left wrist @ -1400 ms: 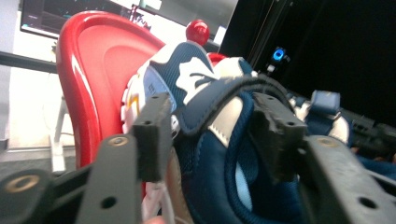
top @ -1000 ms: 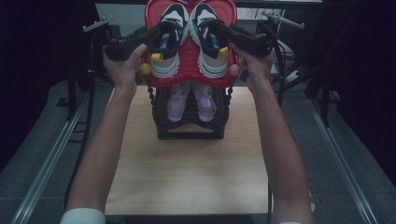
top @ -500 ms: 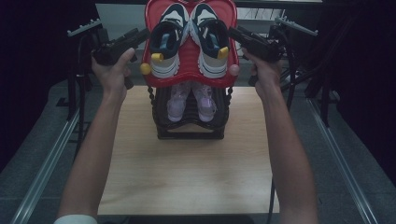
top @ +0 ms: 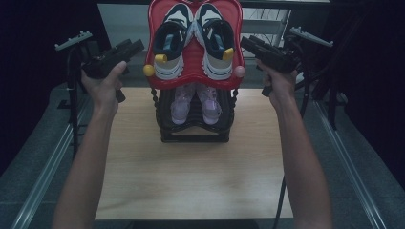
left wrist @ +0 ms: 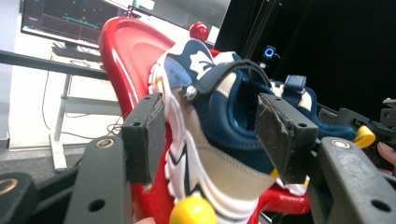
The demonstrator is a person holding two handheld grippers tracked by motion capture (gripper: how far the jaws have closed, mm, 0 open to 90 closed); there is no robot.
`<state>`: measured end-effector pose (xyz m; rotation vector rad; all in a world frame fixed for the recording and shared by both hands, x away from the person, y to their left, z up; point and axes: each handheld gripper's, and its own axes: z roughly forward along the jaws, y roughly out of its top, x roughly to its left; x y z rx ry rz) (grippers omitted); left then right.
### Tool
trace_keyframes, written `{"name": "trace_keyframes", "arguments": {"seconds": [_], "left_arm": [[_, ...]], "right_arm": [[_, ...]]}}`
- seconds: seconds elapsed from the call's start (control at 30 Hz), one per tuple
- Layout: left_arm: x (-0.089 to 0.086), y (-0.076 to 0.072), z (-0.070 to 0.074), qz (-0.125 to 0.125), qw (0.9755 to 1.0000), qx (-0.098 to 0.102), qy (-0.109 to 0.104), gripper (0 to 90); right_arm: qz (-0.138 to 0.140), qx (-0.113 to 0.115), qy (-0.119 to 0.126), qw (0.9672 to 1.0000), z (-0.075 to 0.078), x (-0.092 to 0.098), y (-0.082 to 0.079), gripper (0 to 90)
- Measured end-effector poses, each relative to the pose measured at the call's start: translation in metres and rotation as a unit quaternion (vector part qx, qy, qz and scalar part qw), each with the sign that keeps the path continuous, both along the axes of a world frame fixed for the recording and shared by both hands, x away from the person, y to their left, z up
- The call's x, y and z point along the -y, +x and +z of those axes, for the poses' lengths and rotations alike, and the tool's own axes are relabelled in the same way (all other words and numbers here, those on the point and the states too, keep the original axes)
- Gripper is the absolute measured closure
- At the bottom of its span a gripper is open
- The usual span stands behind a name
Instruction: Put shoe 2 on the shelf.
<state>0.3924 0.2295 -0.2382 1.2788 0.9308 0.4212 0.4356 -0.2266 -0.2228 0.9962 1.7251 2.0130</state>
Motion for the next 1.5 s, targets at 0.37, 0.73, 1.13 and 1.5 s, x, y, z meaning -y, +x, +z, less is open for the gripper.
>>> {"name": "trace_keyframes", "arguments": {"seconds": [0.37, 0.73, 1.13, 1.5], "left_arm": [[-0.014, -0.006, -0.023, 0.004, 0.9999, -0.011, 0.004, 43.2], [-0.022, -0.011, -0.044, 0.008, 0.9997, -0.023, 0.005, 43.3], [-0.027, -0.011, -0.075, 0.014, 0.9988, -0.046, 0.013, 43.3], [-0.024, -0.012, -0.107, 0.007, 0.9973, -0.067, 0.03, 43.4]], "right_arm": [[-0.007, -0.002, 0.003, 1.0, -0.029, 0.024, -0.01, 54.3], [-0.011, -0.017, 0.001, 0.9998, -0.064, 0.039, -0.013, 54.5], [-0.014, -0.034, -0.019, 0.9992, -0.097, 0.044, -0.012, 54.4], [-0.014, -0.058, -0.038, 0.9975, -0.131, 0.046, -0.012, 53.9]]}}
